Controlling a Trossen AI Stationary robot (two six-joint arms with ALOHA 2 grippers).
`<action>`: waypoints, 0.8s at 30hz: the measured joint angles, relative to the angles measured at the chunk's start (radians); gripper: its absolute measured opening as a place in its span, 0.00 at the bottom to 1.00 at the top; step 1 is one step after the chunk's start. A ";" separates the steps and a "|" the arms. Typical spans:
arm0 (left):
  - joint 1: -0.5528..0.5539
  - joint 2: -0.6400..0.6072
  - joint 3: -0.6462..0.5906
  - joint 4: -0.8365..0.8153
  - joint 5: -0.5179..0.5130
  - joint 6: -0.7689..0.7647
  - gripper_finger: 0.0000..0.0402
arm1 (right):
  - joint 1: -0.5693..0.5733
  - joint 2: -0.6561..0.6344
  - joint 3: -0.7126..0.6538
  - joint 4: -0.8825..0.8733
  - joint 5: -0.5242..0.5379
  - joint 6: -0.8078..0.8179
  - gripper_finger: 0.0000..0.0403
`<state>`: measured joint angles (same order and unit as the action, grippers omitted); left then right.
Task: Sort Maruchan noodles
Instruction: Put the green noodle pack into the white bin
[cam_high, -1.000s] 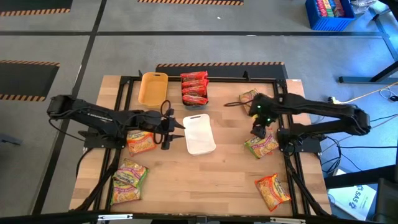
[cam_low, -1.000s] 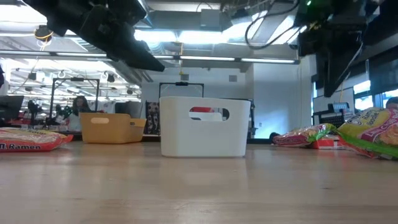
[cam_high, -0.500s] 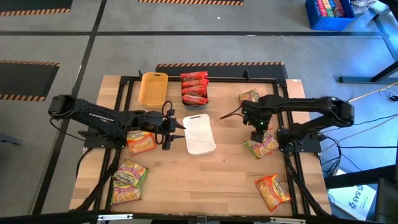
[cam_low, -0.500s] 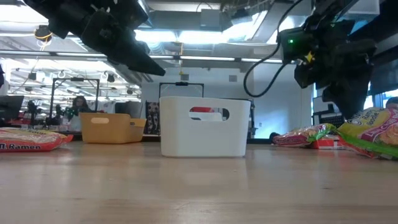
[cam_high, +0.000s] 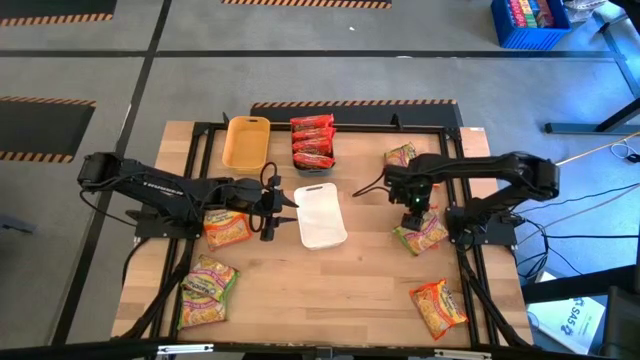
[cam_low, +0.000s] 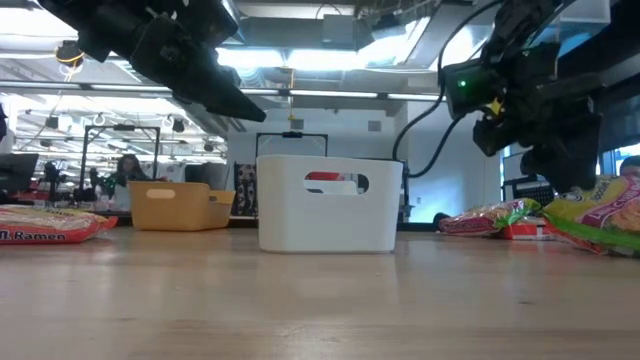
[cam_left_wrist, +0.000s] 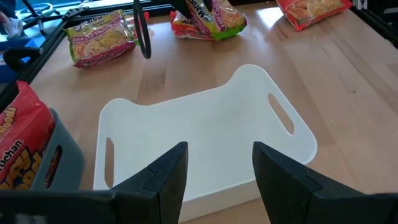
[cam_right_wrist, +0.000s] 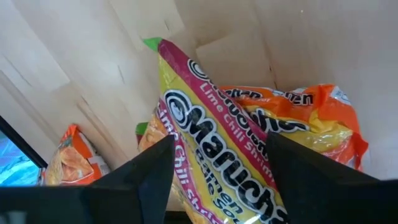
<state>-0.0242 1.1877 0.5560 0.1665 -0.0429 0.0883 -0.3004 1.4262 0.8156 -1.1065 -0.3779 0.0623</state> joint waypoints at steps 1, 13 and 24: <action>0.000 0.000 0.000 0.000 0.000 0.000 0.43 | 0.000 0.008 0.000 0.000 0.000 -0.004 0.55; 0.000 0.000 0.000 0.001 0.000 0.001 0.43 | 0.000 0.033 0.000 0.002 0.001 -0.047 0.17; 0.000 0.000 0.000 0.003 -0.001 0.002 0.43 | 0.000 0.031 0.005 0.004 -0.015 -0.071 0.00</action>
<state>-0.0242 1.1873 0.5560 0.1696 -0.0437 0.0898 -0.3004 1.4575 0.8211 -1.1023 -0.3931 -0.0090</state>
